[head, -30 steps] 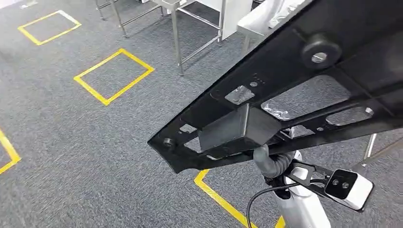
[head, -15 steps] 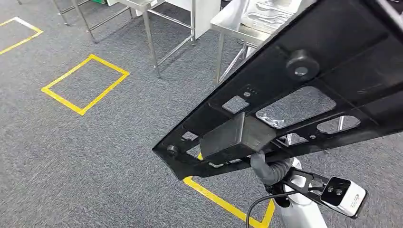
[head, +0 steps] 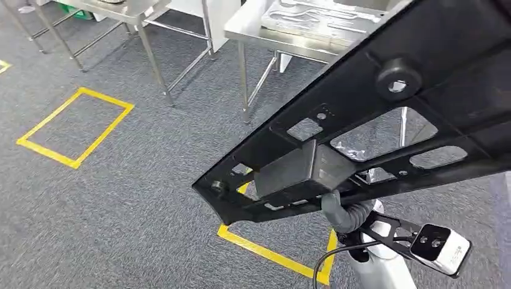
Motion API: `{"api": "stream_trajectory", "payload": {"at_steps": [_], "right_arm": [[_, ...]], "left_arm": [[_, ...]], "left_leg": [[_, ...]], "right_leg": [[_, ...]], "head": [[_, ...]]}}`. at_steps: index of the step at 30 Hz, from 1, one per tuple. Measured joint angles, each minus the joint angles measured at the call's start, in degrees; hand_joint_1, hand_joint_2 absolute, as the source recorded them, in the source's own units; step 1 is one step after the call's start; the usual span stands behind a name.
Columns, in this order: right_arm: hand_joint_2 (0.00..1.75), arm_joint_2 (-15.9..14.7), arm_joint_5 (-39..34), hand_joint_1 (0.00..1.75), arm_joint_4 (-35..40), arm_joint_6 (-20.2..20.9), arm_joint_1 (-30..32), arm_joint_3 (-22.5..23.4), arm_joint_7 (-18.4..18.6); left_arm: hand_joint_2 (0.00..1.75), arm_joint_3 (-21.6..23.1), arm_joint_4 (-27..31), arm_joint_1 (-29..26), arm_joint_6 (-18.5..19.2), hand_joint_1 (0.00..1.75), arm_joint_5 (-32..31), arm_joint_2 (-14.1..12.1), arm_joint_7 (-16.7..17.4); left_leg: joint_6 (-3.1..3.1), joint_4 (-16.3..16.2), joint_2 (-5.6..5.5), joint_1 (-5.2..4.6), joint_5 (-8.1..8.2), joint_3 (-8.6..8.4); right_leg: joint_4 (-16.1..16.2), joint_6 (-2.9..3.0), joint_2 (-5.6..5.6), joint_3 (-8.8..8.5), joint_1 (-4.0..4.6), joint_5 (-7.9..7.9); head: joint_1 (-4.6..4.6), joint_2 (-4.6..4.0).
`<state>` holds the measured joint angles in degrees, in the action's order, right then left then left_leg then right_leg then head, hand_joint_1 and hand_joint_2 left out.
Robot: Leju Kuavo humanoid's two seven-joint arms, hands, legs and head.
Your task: Take the parts from the cabinet and place them on the table.
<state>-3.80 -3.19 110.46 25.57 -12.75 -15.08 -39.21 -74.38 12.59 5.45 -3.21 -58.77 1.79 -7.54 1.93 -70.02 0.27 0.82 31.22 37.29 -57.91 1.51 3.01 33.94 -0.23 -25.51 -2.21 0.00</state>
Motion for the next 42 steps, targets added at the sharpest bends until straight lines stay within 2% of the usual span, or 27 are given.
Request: {"api": "stream_trajectory", "payload": {"at_steps": [1, 2, 3, 6, 7, 9, 11, 13, 15, 17, 18, 22, 23, 24, 25, 27, 28, 30, 31, 32, 33, 34, 37, 38, 39, 40, 42], "right_arm": [[1.75, 0.0, 0.0, 1.75, 0.0, 0.0, 0.0, 0.0, 0.0], [1.75, 0.0, 0.0, 1.75, 0.0, 0.0, 0.0, 0.0, 0.0], [1.75, 0.0, 0.0, 1.75, 0.0, -0.1, -0.1, 0.0, 0.0], [1.75, 0.0, 0.1, 1.75, 0.0, -0.3, -0.1, 0.0, 0.0], [1.75, 0.0, 0.0, 1.75, 0.0, -0.4, -0.1, 0.0, 0.0], [1.75, 0.0, 0.1, 1.75, 0.0, -0.5, -0.3, 0.0, 0.0], [1.75, 0.0, 0.0, 1.75, 0.0, -0.6, -0.3, 0.0, 0.0], [1.75, 0.0, 0.0, 1.75, -0.1, -0.7, -0.2, 0.0, 0.0], [1.75, 0.0, 0.0, 1.75, -0.2, -0.7, -0.2, 0.0, 0.0], [1.75, 0.0, 0.0, 1.75, -0.2, -0.8, -0.3, 0.0, 0.0], [1.75, 0.0, 0.0, 1.75, -0.2, -0.8, -0.5, 0.0, 0.0], [1.75, -0.1, 0.0, 1.75, -0.2, -0.7, -0.6, 0.0, 0.0], [1.75, -0.1, 0.0, 1.75, -0.2, -0.6, -0.6, 0.0, 0.0], [1.75, -0.1, 0.0, 1.75, -0.2, -0.6, -0.7, 0.0, 0.0], [1.75, -0.1, -0.1, 1.75, -0.2, -0.4, -0.8, 0.0, 0.0], [1.75, -0.1, -0.4, 1.75, -0.2, 0.1, -0.7, 0.0, 0.0], [1.75, -0.1, -0.5, 1.75, -0.4, 0.2, -0.7, 0.0, 0.0], [1.75, -0.1, -0.8, 1.75, -0.7, 0.6, -0.7, 0.0, 0.0], [1.75, -0.1, -0.9, 1.75, -0.7, 0.8, -0.7, 0.0, 0.0], [1.75, -0.1, -1.0, 1.75, -0.8, 1.0, -0.7, 0.0, 0.0], [1.75, -0.1, -1.0, 1.75, -0.8, 1.1, -0.8, 0.0, 0.0], [1.75, -0.1, -1.0, 1.75, -0.9, 1.1, -1.0, 0.0, 0.0], [1.75, -0.1, -1.0, 1.75, -1.0, 1.2, -1.0, 0.0, 0.0], [1.75, -0.1, -1.0, 1.75, -1.0, 1.2, -1.1, 0.0, 0.0], [1.75, -0.1, -1.0, 1.75, -1.0, 1.2, -1.2, 0.0, 0.0], [1.75, -0.1, -1.0, 1.75, -1.0, 1.2, -1.5, 0.0, 0.0], [1.75, -0.1, -1.0, 1.75, -1.1, 1.2, -1.4, 0.0, 0.0]], "left_arm": [[0.0, 0.0, 0.0, 0.1, 0.0, 0.0, 0.0, 0.0, 0.0], [0.0, 0.0, 0.0, 0.1, -0.1, 0.0, 0.0, 0.0, -0.2], [0.0, 0.0, 0.0, 0.1, -0.1, 0.0, 0.1, -0.2, -0.4], [0.0, 0.0, 0.0, 0.2, -0.3, 0.0, 0.5, -0.1, -1.4], [0.0, 0.0, 0.0, 0.4, -0.3, 0.0, 0.6, -0.1, -1.6], [0.0, 0.0, 0.0, 0.5, 0.2, 0.0, 1.1, 0.0, -1.9], [0.0, 0.0, 0.0, 0.3, 0.5, 0.0, 1.4, 0.0, -2.1], [0.0, -0.1, 0.0, 0.3, 0.5, 0.0, 1.5, 0.0, -2.2], [0.0, -0.1, 0.0, 0.4, 0.6, 0.0, 1.6, 0.0, -2.2], [0.0, -0.1, 0.0, 0.5, 0.8, 0.0, 1.6, 0.0, -2.2], [0.0, -0.1, 0.0, 0.5, 0.8, 0.0, 1.6, 0.0, -2.2], [0.0, -0.1, 0.0, 0.7, 1.0, 0.0, 2.0, 0.0, -2.6], [0.0, -0.1, 0.0, 0.8, 1.1, 0.0, 2.1, 0.1, -2.6], [0.0, -0.1, 0.0, 0.9, 1.3, 0.0, 2.3, 0.1, -2.7], [0.0, -0.2, 0.0, 0.8, 1.5, 0.0, 2.4, 0.2, -2.8], [0.0, -0.4, 0.0, 0.5, 1.6, 0.0, 2.5, 0.1, -3.0], [0.0, -0.5, 0.0, 0.4, 1.8, 0.0, 2.6, 0.1, -3.1], [0.0, -0.5, 0.0, 0.4, 2.0, 0.0, 2.9, 0.2, -3.3], [0.0, -0.5, 0.0, 0.4, 2.0, 0.0, 3.1, 0.1, -3.5], [0.0, -0.7, 0.0, 0.5, 2.0, 0.0, 3.1, 0.1, -3.6], [0.0, -0.9, 0.0, 0.4, 2.0, 0.0, 3.2, 0.1, -3.7], [0.0, -1.1, 0.0, 0.4, 2.0, 0.0, 3.3, 0.1, -3.8], [0.0, -1.4, 0.0, 0.5, 2.2, 0.0, 3.3, 0.1, -3.7], [0.0, -1.4, 0.0, 0.6, 2.4, 0.0, 3.3, 0.2, -3.7], [0.0, -1.4, 0.0, 0.8, 2.5, 0.0, 3.2, 0.2, -3.7], [0.0, -1.4, 0.0, 0.7, 2.5, 0.0, 3.1, 0.2, -3.7], [0.0, -1.4, 0.0, 0.5, 2.5, 0.0, 3.1, 0.2, -3.6]], "left_leg": [[-0.27, 5.2, -0.57, 0.0, -2.73, -2.34], [-0.67, 10.2, -2.59, 0.0, -4.92, -4.6], [-1.14, 12.0, -4.62, 0.08, -4.11, -5.28], [-1.68, 12.2, -3.3, -0.36, -4.23, -5.37], [-2.19, 12.8, -2.79, 0.05, -4.63, -5.51], [-2.96, 13.5, -1.4, 0.24, -5.04, -5.77], [-3.16, 13.5, -0.14, 0.06, -4.98, -5.73], [-3.18, 13.4, 1.12, 0.01, -4.93, -5.63], [-3.0, 13.3, 2.3, 0.01, -4.72, -5.75], [-2.61, 13.3, 3.19, -0.03, -4.39, -6.21], [-2.26, 13.1, 3.53, -0.43, -4.15, -6.25], [-1.05, 13.1, 5.3, -0.59, -3.78, -6.54], [-0.62, 12.6, 4.3, -0.21, -3.16, -6.37], [-0.41, 10.7, 2.33, -0.16, -1.69, -5.7], [-0.26, 6.9, 1.14, -0.13, 0.58, -3.98], [0.1, -3.2, 0.24, -0.11, 4.84, 0.79], [0.17, -5.6, 0.22, -0.1, 5.12, 2.1], [0.09, -2.2, 0.17, 0.04, 1.67, 0.89], [-0.01, 2.6, -0.02, 0.16, -1.12, -1.24], [-0.1, 8.4, -1.31, 0.38, -4.1, -3.93], [-0.42, 11.3, -3.82, 0.59, -4.29, -5.28], [-0.67, 12.6, -4.16, 0.57, -3.92, -5.76], [-1.65, 12.1, -2.9, 0.1, -3.99, -5.47], [-2.3, 12.7, -2.22, 0.7, -4.41, -5.66], [-2.76, 12.9, -1.67, 0.54, -4.51, -5.75], [-3.07, 12.9, -1.16, 0.42, -4.5, -5.7], [-3.24, 12.9, 0.08, 0.08, -4.39, -5.66]], "right_leg": [[-0.1, -0.07, 0.61, -0.11, 0.01, -0.04], [-0.1, -0.17, 1.15, -0.13, -0.01, -0.06], [-0.4, -0.57, 1.61, 0.15, 0.31, -0.07], [0.0, -1.83, 3.22, 0.7, -0.39, 0.49], [0.1, -2.26, 3.7, 0.78, -0.04, 0.64], [-3.3, -2.47, -0.73, 2.26, 0.11, -1.98], [-12.3, -2.85, -2.2, 6.56, -0.16, -6.45], [-18.4, -3.2, -2.44, 9.59, -0.45, -7.96], [-13.3, -3.33, -2.95, 6.91, -0.63, -4.32], [-2.3, -2.91, -4.91, 0.82, -0.53, 0.12], [0.3, -2.6, -6.77, -0.35, -0.07, -0.48], [0.3, -1.39, -4.29, 0.17, 0.08, -0.02], [0.7, -0.99, -3.89, -0.16, -0.39, 0.26], [0.8, -0.75, -3.58, -0.18, -0.45, 0.28], [0.8, -0.57, -3.23, -0.15, -0.43, 0.32], [0.7, -0.43, -2.05, -0.09, -0.42, 0.25], [0.7, -0.44, -1.51, -0.11, -0.42, 0.25], [0.7, -0.48, -0.27, -0.31, -0.46, 0.22], [0.6, -0.6, 0.35, -0.5, -0.48, 0.14], [0.5, -0.86, 0.96, -0.73, -0.5, -0.02], [0.3, -1.15, 1.4, -0.65, -0.44, -0.15], [-0.1, -1.56, 2.12, -0.23, -0.24, -0.15], [0.4, -2.81, 3.47, 0.21, -0.54, 0.38], [0.2, -3.13, 3.15, 0.27, -0.58, 0.12], [-1.3, -3.25, 0.01, 0.84, -0.31, -1.0], [-5.0, -3.4, -1.64, 2.63, -0.35, -3.24], [-14.3, -3.67, -2.49, 7.07, -0.55, -7.37]], "head": [[0.0, 0.0], [0.0, 0.0], [0.0, 0.0], [0.0, -0.02], [-0.02, 0.0], [0.0, 0.0], [0.0, 0.0], [0.0, 0.0], [0.0, 0.0], [0.0, 0.0], [0.0, 0.0], [0.0, 0.0], [-0.02, 0.0], [0.0, 0.0], [-0.02, 0.0], [0.0, 0.0], [0.0, 0.0], [0.0, 0.0], [0.0, 0.0], [0.0, -0.02], [0.0, 0.0], [0.0, 0.0], [0.0, 0.0], [0.0, 0.0], [0.0, 0.0], [0.0, 0.0], [0.0, 0.0]]}}
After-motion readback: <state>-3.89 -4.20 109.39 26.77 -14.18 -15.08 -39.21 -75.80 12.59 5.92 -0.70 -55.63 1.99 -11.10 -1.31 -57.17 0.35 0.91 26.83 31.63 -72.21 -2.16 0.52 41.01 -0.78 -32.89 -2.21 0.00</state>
